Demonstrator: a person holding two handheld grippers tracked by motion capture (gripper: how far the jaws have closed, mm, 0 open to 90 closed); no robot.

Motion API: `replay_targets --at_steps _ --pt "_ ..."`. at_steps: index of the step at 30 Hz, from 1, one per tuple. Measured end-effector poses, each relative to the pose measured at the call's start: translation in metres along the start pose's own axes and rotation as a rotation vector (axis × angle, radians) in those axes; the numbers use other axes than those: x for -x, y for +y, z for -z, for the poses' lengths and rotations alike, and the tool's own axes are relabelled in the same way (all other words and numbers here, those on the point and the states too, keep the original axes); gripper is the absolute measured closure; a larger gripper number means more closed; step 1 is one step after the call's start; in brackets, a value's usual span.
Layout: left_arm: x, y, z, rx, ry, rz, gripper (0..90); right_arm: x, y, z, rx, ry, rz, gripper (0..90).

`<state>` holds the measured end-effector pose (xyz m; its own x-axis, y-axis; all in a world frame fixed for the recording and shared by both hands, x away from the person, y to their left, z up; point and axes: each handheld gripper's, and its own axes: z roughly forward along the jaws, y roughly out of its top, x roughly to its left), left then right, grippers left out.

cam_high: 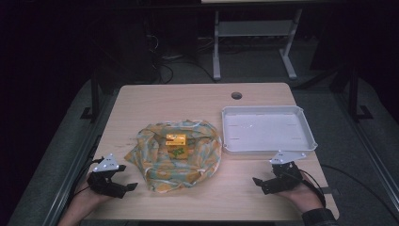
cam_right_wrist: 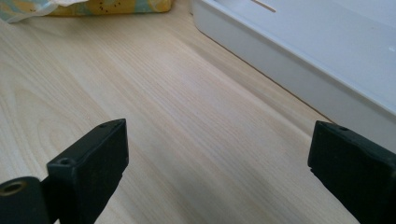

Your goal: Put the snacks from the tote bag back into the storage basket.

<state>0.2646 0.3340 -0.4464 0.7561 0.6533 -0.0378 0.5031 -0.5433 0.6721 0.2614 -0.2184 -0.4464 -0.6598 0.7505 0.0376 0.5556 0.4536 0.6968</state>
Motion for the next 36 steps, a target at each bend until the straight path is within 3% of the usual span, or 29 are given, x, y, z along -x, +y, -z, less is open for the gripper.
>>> replay_targets --at_steps 17,28,36 --pt "0.002 0.017 0.009 0.013 -0.035 -0.010 13.9 0.000 0.004 -0.004 0.009 0.026 0.017 5.9" --pt "0.003 0.029 0.019 0.020 -0.059 -0.014 13.9 -0.009 0.008 -0.006 -0.003 0.039 0.035 5.9" --pt "0.002 0.052 0.024 0.024 -0.056 -0.044 13.9 -0.007 0.007 -0.001 0.015 0.034 0.047 6.0"
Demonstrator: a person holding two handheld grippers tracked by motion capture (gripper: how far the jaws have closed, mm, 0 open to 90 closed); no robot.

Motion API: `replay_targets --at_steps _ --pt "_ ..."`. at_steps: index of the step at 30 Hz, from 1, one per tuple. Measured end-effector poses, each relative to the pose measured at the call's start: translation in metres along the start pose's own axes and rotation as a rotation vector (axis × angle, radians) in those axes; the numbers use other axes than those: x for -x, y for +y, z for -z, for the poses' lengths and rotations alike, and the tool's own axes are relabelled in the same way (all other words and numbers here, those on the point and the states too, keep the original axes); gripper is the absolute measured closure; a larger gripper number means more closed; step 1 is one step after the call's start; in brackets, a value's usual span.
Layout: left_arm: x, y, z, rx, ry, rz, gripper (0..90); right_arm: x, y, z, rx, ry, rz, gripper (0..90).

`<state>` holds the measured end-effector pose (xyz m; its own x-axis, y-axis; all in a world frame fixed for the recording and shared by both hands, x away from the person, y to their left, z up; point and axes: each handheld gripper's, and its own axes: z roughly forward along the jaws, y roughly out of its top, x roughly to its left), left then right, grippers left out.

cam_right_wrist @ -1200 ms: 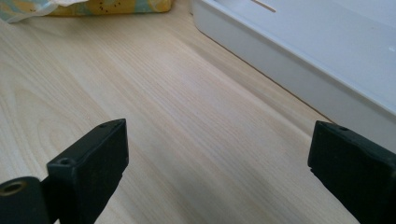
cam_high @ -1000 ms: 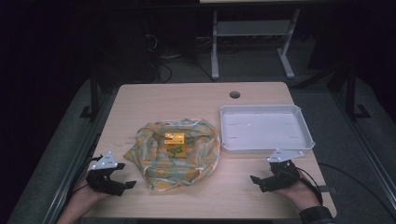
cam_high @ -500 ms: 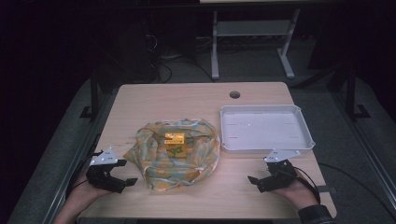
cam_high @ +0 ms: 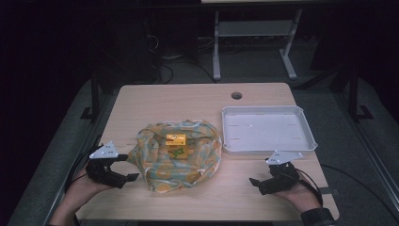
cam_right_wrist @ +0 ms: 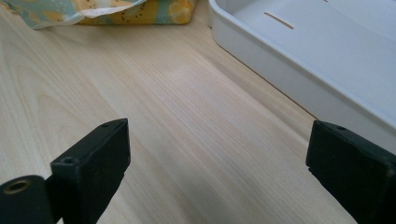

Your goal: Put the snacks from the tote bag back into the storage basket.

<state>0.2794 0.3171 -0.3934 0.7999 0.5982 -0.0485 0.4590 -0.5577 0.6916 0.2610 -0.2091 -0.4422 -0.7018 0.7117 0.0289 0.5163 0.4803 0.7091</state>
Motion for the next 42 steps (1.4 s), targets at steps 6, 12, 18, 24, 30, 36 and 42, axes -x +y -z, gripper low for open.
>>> replay_targets --at_steps 6,12,18,24,30,36,42 --pt "-0.001 0.019 -0.001 0.003 -0.012 -0.045 13.9 -0.004 0.002 -0.003 -0.009 0.016 0.001 6.0" --pt "-0.002 0.041 -0.008 0.007 -0.030 -0.086 13.9 -0.005 0.002 -0.004 -0.011 0.018 0.016 6.0" --pt "-0.004 0.060 -0.016 0.001 -0.043 -0.135 13.9 -0.004 0.002 -0.005 -0.015 0.026 0.004 6.2" --pt "-0.004 0.078 -0.028 -0.014 -0.065 -0.175 13.9 -0.005 0.002 -0.006 -0.017 0.027 0.010 6.2" --pt "-0.004 0.089 -0.036 -0.024 -0.073 -0.203 13.9 -0.005 0.003 -0.007 -0.018 0.029 0.013 6.2" --pt "-0.006 0.105 -0.044 -0.035 -0.090 -0.225 13.9 -0.005 0.003 -0.007 -0.018 0.032 0.013 6.3" --pt "-0.006 0.117 -0.052 -0.050 -0.109 -0.244 13.9 -0.005 0.003 -0.006 -0.020 0.035 0.015 6.3"
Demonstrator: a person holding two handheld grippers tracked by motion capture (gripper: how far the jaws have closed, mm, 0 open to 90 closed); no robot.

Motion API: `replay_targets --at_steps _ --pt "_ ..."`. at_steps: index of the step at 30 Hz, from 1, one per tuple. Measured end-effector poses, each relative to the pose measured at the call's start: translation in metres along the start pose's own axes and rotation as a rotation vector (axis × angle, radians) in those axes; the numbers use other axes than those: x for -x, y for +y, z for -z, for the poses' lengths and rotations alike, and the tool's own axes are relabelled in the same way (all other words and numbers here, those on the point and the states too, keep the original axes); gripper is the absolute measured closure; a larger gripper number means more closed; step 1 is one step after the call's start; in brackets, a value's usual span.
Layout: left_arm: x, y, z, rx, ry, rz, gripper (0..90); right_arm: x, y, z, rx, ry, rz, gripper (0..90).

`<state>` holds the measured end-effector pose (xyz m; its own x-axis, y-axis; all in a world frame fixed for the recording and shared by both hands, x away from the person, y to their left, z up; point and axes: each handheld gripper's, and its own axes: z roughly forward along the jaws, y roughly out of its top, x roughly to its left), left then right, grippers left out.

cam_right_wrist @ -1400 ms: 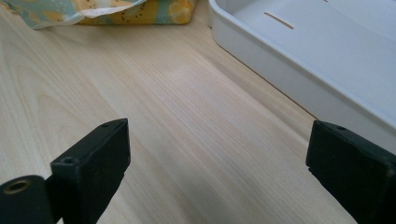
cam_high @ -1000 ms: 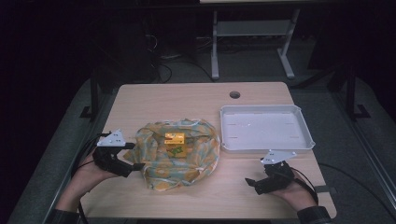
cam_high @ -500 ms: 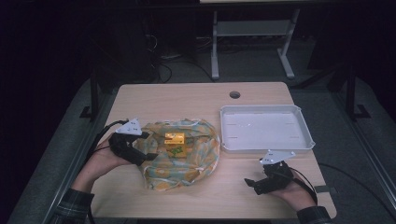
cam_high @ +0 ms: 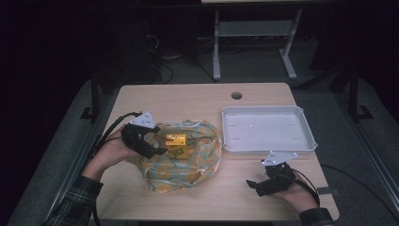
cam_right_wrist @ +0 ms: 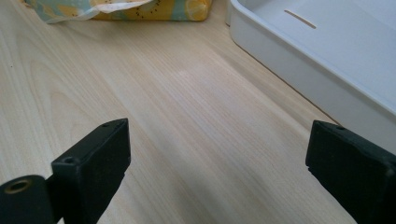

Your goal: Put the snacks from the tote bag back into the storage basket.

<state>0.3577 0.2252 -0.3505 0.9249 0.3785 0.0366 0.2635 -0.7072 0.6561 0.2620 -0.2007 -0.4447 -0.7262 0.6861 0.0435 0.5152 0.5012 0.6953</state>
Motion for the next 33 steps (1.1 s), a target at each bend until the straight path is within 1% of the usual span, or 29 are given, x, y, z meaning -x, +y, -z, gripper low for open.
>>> replay_targets --at_steps 3,5,6,7,9,11,13,14,17,18,23,24,26,27,30,31,32,33 --pt "-0.001 0.003 -0.003 -0.012 -0.011 -0.010 14.3 0.000 0.000 0.000 0.004 0.006 0.001 6.3" --pt "-0.003 0.006 -0.006 -0.023 -0.023 -0.026 15.3 -0.001 0.000 0.000 0.005 0.008 0.007 6.2" --pt "-0.003 0.007 -0.007 -0.025 -0.025 -0.027 15.3 -0.001 0.000 0.000 0.005 0.008 0.007 6.2" --pt "-0.003 0.008 -0.008 -0.020 -0.028 -0.020 15.3 -0.001 0.000 0.000 0.004 0.010 0.007 6.2" --pt "-0.006 0.011 -0.009 -0.036 -0.034 -0.038 15.4 -0.001 0.000 0.000 0.002 0.011 0.005 6.2" --pt "-0.007 0.014 -0.011 -0.033 -0.039 -0.034 15.4 -0.001 0.000 0.000 0.002 0.012 0.006 6.3" --pt "-0.008 0.016 -0.012 -0.053 -0.042 -0.057 15.4 -0.001 0.000 0.000 0.001 0.013 0.006 6.2" --pt "-0.008 0.017 -0.013 -0.052 -0.046 -0.052 15.4 -0.001 0.000 0.000 0.002 0.014 0.007 6.2" --pt "-0.011 0.022 -0.016 -0.071 -0.055 -0.079 15.4 -0.001 0.000 0.000 0.003 0.015 0.007 6.2" --pt "-0.011 0.023 -0.018 -0.074 -0.064 -0.072 15.4 -0.001 -0.001 0.000 -0.001 0.017 0.005 6.2" --pt "-0.013 0.030 -0.025 -0.124 -0.079 -0.120 15.4 -0.002 0.000 0.000 0.007 0.017 0.008 6.2" --pt "-0.013 0.031 -0.026 -0.131 -0.088 -0.125 15.7 -0.002 0.000 0.000 0.005 0.019 0.010 6.2" --pt "-0.014 0.032 -0.030 -0.159 -0.090 -0.138 16.2 -0.002 0.000 0.000 0.002 0.021 0.012 6.2" --pt "-0.015 0.033 -0.031 -0.180 -0.087 -0.153 16.2 -0.002 0.000 0.000 0.003 0.022 0.012 6.2" --pt "-0.017 0.036 -0.035 -0.189 -0.086 -0.158 16.4 -0.001 0.000 0.000 0.002 0.023 0.011 6.2" --pt "-0.017 0.037 -0.035 -0.195 -0.088 -0.165 17.1 -0.001 -0.001 -0.001 0.002 0.024 0.012 6.2" --pt "-0.018 0.038 -0.037 -0.190 -0.092 -0.170 18.2 -0.001 -0.001 -0.001 0.001 0.026 0.013 6.2" --pt "-0.018 0.040 -0.038 -0.200 -0.102 -0.173 19.2 -0.001 -0.001 -0.001 0.001 0.027 0.013 6.2"
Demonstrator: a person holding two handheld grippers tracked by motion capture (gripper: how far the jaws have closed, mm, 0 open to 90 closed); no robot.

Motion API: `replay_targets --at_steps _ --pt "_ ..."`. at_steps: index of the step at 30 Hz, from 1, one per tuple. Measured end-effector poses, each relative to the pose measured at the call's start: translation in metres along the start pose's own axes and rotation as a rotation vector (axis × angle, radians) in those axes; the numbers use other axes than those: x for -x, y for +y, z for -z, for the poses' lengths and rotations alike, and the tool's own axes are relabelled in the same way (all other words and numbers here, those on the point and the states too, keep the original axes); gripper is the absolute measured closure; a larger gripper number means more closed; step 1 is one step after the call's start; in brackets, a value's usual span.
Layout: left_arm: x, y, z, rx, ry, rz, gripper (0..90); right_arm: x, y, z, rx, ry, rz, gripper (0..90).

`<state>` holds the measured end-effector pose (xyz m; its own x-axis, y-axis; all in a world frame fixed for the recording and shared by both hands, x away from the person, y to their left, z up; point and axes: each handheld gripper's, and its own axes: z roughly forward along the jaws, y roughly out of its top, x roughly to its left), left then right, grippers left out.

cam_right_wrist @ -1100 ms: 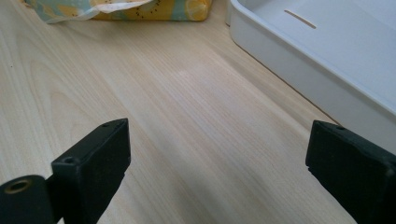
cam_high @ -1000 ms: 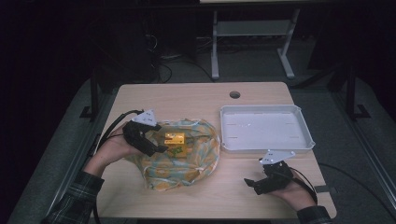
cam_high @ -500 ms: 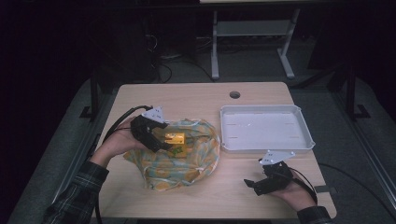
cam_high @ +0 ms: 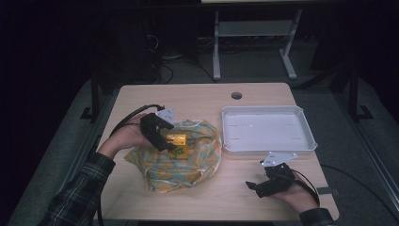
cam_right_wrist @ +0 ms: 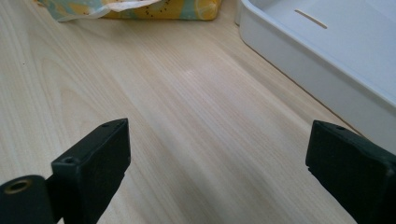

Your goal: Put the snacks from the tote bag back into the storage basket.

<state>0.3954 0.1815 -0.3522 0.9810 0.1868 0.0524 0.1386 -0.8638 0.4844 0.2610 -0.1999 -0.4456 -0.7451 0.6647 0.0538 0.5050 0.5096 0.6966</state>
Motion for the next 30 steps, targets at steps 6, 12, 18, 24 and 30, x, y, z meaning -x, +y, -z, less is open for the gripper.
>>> replay_targets --at_steps 6,12,18,24,30 --pt "-0.003 0.008 -0.008 -0.066 -0.014 -0.042 20.4 -0.001 0.000 0.000 -0.001 0.005 0.002 6.3" --pt "-0.003 0.013 -0.016 -0.123 -0.019 -0.077 24.5 -0.001 0.000 0.000 -0.001 0.010 -0.003 6.3" --pt "-0.003 0.014 -0.021 -0.162 -0.030 -0.093 29.4 -0.001 0.000 0.000 0.000 0.012 0.002 6.3" --pt "-0.004 0.014 -0.025 -0.181 -0.047 -0.099 37.9 0.000 0.000 0.000 0.000 0.012 0.001 6.3" --pt "-0.003 0.016 -0.028 -0.189 -0.060 -0.103 45.2 0.000 0.000 0.000 0.000 0.012 0.001 6.3"
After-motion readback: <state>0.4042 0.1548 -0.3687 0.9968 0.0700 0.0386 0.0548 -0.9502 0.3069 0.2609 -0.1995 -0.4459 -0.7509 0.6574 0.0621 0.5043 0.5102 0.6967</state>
